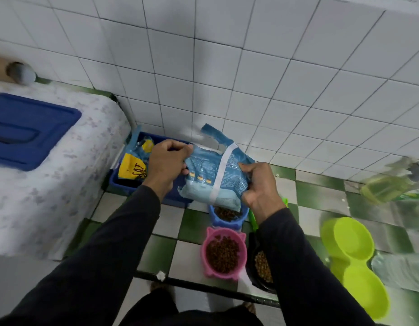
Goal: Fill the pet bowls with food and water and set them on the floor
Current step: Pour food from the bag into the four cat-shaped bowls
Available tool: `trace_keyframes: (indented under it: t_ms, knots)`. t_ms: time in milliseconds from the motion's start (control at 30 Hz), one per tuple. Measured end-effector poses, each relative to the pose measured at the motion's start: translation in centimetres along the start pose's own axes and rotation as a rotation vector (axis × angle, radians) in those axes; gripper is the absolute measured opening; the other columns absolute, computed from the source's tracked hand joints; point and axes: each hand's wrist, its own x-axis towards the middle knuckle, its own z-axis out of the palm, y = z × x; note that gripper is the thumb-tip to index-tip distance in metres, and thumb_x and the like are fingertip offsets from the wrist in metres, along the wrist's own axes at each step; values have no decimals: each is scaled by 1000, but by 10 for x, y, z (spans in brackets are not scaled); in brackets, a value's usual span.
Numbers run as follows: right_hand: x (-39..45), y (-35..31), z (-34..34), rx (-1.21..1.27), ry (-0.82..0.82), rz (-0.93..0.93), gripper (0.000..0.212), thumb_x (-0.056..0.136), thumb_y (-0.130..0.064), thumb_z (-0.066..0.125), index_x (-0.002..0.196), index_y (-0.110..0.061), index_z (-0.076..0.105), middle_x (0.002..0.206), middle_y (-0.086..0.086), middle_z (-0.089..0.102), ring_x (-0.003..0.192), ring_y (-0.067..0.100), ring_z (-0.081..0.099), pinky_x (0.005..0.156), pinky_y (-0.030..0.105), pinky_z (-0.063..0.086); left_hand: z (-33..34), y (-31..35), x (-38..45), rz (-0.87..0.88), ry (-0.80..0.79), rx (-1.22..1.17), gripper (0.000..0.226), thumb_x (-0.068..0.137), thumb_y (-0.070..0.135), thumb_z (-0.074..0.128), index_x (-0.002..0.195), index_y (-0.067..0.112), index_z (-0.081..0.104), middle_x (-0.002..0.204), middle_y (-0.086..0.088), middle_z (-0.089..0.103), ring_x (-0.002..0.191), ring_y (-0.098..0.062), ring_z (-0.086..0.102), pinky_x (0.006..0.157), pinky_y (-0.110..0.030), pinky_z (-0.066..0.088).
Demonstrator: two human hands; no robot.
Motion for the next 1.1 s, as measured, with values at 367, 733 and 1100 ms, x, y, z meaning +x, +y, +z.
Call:
trace_keyframes:
  t_ms: [367,733,1100]
  knots:
    - [-4,54,73,234,-66,-10,33,94,4,52,125,0,62,121,23,70,99,38,71,70,48,62,-63,32,83,7,-193,-34,17,87,8,79,84,11,63,66,-3,64,49,-10,57,48,-27,54]
    - [19,78,73,-59,-175,-54,30,85,17,57,111,3,63,103,17,73,92,33,73,75,47,62,-58,38,148,64,-401,169,8,86,0,73,85,8,71,85,-10,72,47,-3,52,47,-22,45]
    - [40,107,87,-492,-49,-99,20,87,5,71,107,2,71,99,14,76,87,27,72,82,43,61,-39,3,164,121,-624,490,10,88,-2,74,86,8,74,88,-8,78,67,-2,67,54,-12,48]
